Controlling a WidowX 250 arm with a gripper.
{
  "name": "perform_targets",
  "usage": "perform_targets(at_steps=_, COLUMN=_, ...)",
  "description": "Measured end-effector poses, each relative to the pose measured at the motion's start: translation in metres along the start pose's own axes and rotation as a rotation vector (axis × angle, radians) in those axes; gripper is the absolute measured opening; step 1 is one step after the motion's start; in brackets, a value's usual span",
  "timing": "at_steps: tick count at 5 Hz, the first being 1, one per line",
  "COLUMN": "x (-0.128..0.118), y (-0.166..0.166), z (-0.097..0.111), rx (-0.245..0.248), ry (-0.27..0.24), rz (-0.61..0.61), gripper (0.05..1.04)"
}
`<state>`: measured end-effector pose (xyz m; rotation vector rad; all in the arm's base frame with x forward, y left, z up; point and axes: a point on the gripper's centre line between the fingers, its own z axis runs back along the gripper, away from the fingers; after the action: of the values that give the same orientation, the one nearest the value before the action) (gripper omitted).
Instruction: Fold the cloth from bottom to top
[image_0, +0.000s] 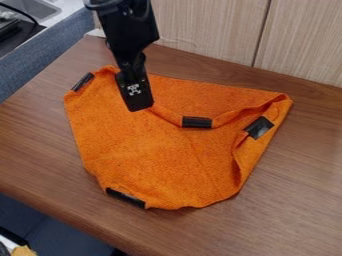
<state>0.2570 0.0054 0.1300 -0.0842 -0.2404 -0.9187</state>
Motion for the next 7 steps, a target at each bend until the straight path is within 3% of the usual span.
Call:
perform_targets(at_steps=1, x=-0.001, y=-0.001, z=-0.005, rx=-0.020, ry=0.007, rz=0.000, gripper=1.000)
perform_targets(at_steps=2, x=0.003, y=-0.007, z=-0.014, rx=-0.091, ry=-0.016, rz=-0.077, gripper=1.000)
perform_targets(at_steps=3, x=-0.003, y=-0.025, z=-0.017, rx=-0.178, ry=-0.034, rz=-0.231, gripper=0.999)
perform_targets(at_steps=4, x=-0.024, y=-0.045, z=-0.027, rx=-0.217, ry=-0.010, rz=-0.349, gripper=1.000)
perform_targets(at_steps=6, x=-0.052, y=-0.055, z=-0.041, rx=-0.219, ry=0.017, rz=-0.505, gripper=0.999)
perform_targets(at_steps=7, x=-0.059, y=-0.071, z=-0.054, rx=-0.247, ry=0.077, rz=-0.574, gripper=1.000)
